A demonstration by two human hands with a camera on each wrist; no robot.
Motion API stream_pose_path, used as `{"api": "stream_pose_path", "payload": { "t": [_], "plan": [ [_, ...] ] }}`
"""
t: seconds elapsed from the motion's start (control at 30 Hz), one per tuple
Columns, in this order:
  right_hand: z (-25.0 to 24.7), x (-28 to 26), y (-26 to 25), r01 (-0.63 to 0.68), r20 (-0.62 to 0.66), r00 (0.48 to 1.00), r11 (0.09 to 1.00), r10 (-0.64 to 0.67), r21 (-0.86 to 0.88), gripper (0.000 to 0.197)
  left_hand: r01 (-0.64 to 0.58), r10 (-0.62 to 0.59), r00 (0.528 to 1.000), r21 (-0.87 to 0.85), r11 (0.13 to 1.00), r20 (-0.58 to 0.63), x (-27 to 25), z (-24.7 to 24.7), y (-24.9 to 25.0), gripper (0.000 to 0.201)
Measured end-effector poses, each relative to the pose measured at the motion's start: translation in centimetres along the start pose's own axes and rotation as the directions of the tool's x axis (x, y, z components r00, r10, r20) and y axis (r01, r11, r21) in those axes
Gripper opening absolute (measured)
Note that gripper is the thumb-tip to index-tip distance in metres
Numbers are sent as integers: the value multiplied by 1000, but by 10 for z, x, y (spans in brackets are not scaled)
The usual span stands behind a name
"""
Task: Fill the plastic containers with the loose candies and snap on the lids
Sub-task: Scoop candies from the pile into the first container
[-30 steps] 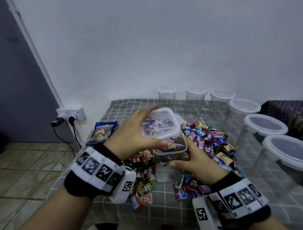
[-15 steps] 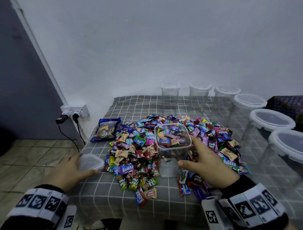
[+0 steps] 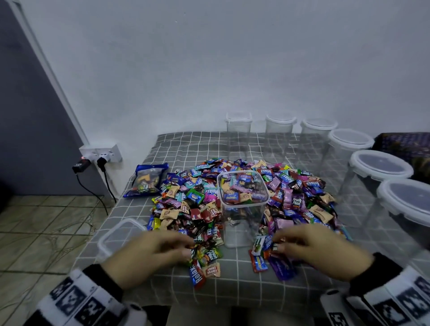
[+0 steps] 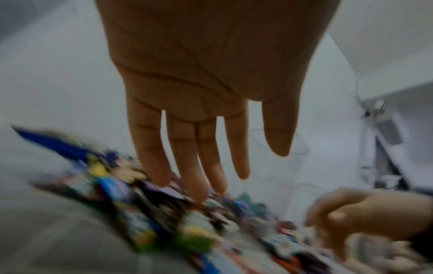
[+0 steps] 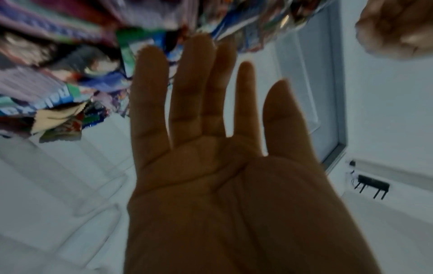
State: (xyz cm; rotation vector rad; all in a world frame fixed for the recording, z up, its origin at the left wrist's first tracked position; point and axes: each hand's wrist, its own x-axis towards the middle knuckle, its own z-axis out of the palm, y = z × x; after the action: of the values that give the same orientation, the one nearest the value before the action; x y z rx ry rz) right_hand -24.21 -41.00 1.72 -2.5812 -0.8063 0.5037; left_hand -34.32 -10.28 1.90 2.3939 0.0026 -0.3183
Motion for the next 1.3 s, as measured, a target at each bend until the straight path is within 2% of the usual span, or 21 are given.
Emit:
{"api": "stream_pose_path", "payload": {
  "t": [0.03,0.1,0.17,0.27,0.4,0.6,0.77,0.93,1.07,1.2,1.3],
  "plan": [
    [3,0,0,4,126,992,999,1,-34,26,-34,36,992,-20,999,124,3,8,9,53],
    [7,1,-4,42,276,961,994,-13,-97,38,-85,67,957,52,995,283,16,24,18,33],
    [10,4,-9,69,346,938,992,-28,-108,44,-130,64,926,155,979,372,29,34,21,33],
    [11,12,-15,97,381,924,981,-25,-170,48,-121,7,902,239,963,431,44,40,25,36],
    [13,22,-12,112,380,925,949,10,-296,47,-93,-41,925,329,940,379,55,36,28,39],
    [8,32,1,74,296,955,936,33,-343,47,-45,-79,956,407,912,283,64,27,20,39],
    [2,50,8,36,266,962,931,66,-364,48,33,-139,960,390,920,245,84,16,11,37],
    [-6,76,11,-14,266,958,945,106,-327,43,13,-118,956,364,931,268,104,6,11,36],
    [-10,90,9,-72,235,962,956,142,-285,39,44,-134,959,337,941,249,121,1,8,33],
    [-12,94,3,-96,207,965,954,159,-285,42,70,-132,966,268,961,221,129,-2,12,33],
    [-18,85,-1,-117,176,970,959,166,-257,42,80,-149,958,271,959,244,124,-4,16,35]
  ]
}}
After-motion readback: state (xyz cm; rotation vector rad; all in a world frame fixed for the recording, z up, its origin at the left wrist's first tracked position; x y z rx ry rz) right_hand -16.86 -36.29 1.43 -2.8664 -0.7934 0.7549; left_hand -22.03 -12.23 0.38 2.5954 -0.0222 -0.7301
